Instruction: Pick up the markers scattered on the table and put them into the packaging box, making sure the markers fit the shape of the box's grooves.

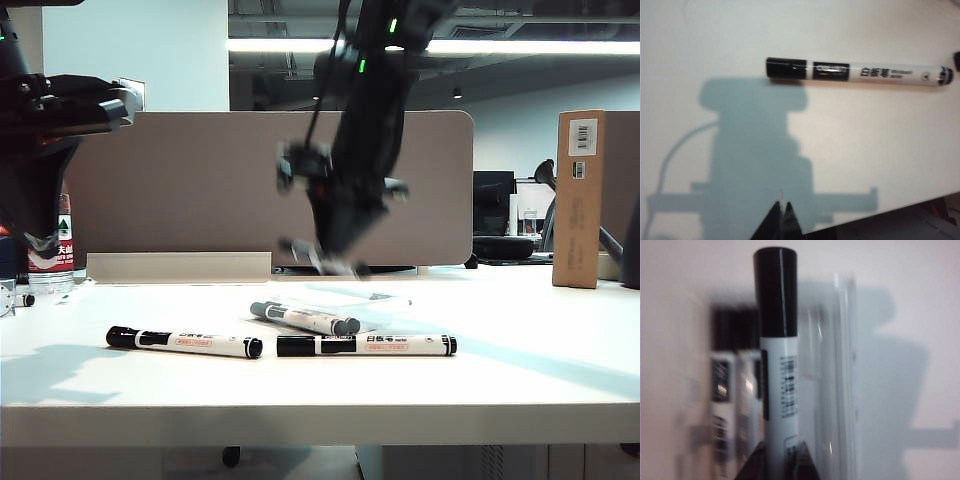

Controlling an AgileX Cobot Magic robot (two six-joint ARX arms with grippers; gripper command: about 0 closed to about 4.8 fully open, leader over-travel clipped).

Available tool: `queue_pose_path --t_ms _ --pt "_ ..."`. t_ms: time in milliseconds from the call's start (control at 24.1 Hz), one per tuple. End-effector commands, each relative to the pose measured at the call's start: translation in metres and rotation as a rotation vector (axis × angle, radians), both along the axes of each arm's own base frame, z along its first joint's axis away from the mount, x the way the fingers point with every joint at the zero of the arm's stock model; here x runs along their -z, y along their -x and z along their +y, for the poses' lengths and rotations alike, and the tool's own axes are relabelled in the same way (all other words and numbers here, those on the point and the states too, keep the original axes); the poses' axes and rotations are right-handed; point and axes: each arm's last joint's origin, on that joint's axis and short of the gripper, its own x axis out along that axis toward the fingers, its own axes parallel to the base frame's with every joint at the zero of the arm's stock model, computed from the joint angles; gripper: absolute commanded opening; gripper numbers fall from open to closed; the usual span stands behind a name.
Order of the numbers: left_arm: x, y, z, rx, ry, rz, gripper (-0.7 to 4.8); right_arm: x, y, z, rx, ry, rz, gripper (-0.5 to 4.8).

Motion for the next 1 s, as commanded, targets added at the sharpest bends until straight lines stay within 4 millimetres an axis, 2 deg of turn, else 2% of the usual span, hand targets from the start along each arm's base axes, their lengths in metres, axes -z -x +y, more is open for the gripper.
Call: queue_pose_path --t_ms 42,540,665,790,831,873,998 --pt "-0.0009 0.0017 0.0009 0.007 -0.023 0.007 -0.03 -0.0064 0.0037 0.0037 -0.002 0.02 -0.034 -0.09" --pt "-0.0012 0.001 0.0014 0.003 -0.044 -0.008 -0.03 -0.0043 0.0036 0.0037 -0.007 0.026 -0.027 0.05" --pt "-0.0014 0.0006 0.0012 0.003 -0.042 -0.012 -0.03 -0.004 0.0042 0.0034 -0.007 0.029 -0.021 0.65" --pt "-0.0018 -0.0001 0.0009 0.003 -0.039 -0.02 -0.03 -0.0038 0.0051 0.0028 -0.006 0.035 -0.011 0.69" --pt "-0.0018 -0.0001 0.0009 0.003 -0.039 -0.02 -0.03 -0.0037 0.0054 0.0026 -0.005 0.037 -0.008 0.8" --pt "-0.0018 -0.0001 0.0009 0.004 -0.039 -0.02 -0.03 -0.0039 0.0058 0.0021 -0.005 0.04 -0.004 1.24" --pt "-0.0021 -0.0005 0.0007 0.004 -0.038 -0.025 -0.03 -0.0058 0.0066 0.0016 -0.005 0.045 0.005 1.5"
